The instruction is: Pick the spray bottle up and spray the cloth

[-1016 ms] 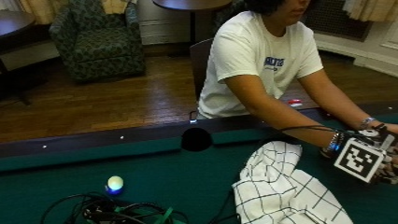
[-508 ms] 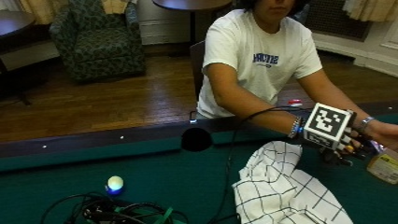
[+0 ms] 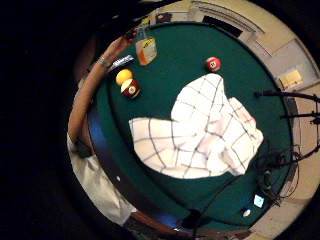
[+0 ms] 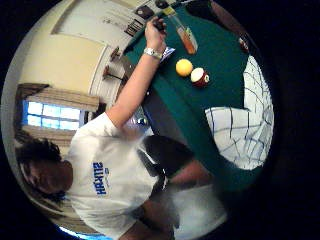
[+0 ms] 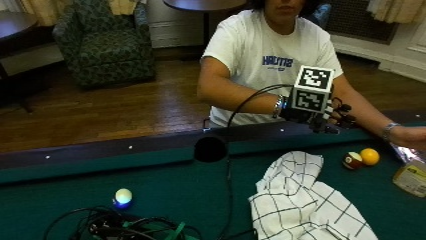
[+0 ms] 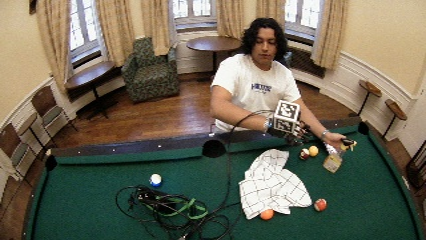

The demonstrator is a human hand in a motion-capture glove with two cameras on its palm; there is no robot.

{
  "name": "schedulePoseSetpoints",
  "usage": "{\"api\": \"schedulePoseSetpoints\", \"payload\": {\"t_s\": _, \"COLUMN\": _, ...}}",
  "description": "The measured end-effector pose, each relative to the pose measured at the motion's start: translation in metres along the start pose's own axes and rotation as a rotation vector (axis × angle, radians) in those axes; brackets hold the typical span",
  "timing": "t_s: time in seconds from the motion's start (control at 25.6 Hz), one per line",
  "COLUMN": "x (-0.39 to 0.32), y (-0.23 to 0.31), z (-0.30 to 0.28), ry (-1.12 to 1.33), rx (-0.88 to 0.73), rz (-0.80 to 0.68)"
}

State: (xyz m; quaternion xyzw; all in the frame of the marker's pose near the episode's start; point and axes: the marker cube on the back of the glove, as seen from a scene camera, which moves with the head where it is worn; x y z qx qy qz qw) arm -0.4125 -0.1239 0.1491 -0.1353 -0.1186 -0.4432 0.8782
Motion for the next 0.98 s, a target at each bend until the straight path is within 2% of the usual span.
{"api": "schedulePoseSetpoints", "payload": {"t_s": 0.47, "x": -0.018, "y": 0.059, "z": -0.022, "ry": 0.070, "rx": -0.039, "rz": -0.064}}
{"api": "schedulePoseSetpoints", "payload": {"t_s": 0.98, "x": -0.009, "y": 0.073, "z": -0.023, "ry": 0.060, "rx": -0.022, "rz": -0.068}}
